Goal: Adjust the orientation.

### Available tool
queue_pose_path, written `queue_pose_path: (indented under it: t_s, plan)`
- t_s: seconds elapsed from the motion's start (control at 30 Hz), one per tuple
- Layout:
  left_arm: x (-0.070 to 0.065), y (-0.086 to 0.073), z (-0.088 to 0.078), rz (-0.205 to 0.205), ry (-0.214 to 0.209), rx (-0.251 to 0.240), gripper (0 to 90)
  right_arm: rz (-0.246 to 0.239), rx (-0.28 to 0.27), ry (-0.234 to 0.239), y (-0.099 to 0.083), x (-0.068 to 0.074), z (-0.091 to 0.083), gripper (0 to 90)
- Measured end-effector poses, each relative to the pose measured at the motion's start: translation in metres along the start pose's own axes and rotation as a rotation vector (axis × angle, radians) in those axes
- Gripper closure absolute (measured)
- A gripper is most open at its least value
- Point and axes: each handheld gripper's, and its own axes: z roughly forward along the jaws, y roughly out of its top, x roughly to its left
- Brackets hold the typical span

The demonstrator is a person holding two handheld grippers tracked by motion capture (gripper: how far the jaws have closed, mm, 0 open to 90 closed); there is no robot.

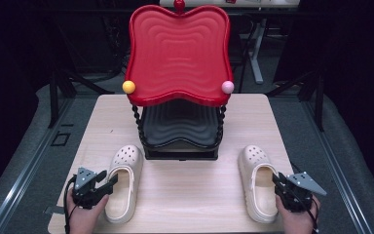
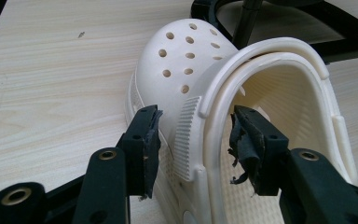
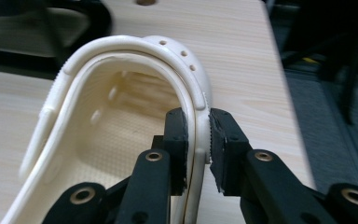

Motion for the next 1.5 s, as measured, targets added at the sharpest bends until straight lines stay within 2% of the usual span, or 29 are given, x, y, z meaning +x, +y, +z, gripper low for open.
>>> queue_pose_path:
  t_s: [0.1,0.23,0.3,0.43,0.53,0.67,0.8,0.87,1.0,1.07,1.17,1.27,1.33,1.37,1.43,1.5]
  plan:
    - [0.0,0.0,0.0,0.001,-0.002,-0.002,52.0,-0.035,-0.005,0.052,0.002,0.015,0.002,77.2]
    - [0.0,0.0,0.0,-0.002,-0.002,0.001,52.0,-0.082,-0.007,0.064,0.002,0.035,0.005,77.0]
    - [0.0,0.0,0.0,-0.001,-0.003,-0.001,52.0,-0.086,-0.012,0.066,0.001,0.038,0.005,77.0]
    - [-0.001,0.0,-0.001,0.003,-0.005,-0.003,52.1,-0.077,-0.017,0.087,0.0,0.041,0.008,76.2]
    - [-0.003,0.0,-0.002,0.011,-0.007,0.003,52.6,-0.081,0.008,0.098,-0.002,0.046,0.01,74.2]
    - [-0.006,0.0,-0.005,0.028,0.004,-0.008,53.5,-0.065,-0.002,0.116,-0.002,0.043,0.007,70.5]
    - [-0.007,0.001,-0.009,0.04,0.024,-0.019,55.0,-0.094,-0.039,0.106,0.0,0.042,0.002,67.8]
    - [-0.007,0.002,-0.009,0.035,0.014,-0.027,56.4,-0.108,-0.048,0.112,0.0,0.044,0.001,67.7]
    - [-0.008,0.001,-0.006,0.052,0.019,-0.011,59.0,-0.153,-0.05,0.112,0.0,0.049,0.005,67.5]
    - [-0.009,0.002,-0.004,0.062,0.032,-0.011,60.6,-0.183,-0.038,0.101,0.0,0.051,0.005,67.1]
    - [-0.01,0.002,-0.004,0.07,0.045,0.0,65.0,-0.179,-0.032,0.099,0.009,0.051,0.007,66.9]
    - [-0.01,0.004,-0.002,0.075,0.054,0.007,66.6,-0.192,0.001,0.108,0.016,0.053,0.011,67.9]
    - [-0.01,0.004,0.0,0.079,0.057,0.006,66.4,-0.252,0.044,0.081,0.019,0.056,0.017,68.2]
    - [-0.01,0.004,0.0,0.082,0.058,0.005,66.0,-0.263,0.077,0.074,0.018,0.058,0.022,67.6]
    - [-0.01,0.004,0.001,0.089,0.059,0.003,65.9,-0.255,0.074,0.067,0.016,0.057,0.023,67.3]
    - [-0.01,0.004,0.002,0.096,0.06,0.004,65.9,-0.216,0.064,0.07,0.01,0.055,0.021,67.8]
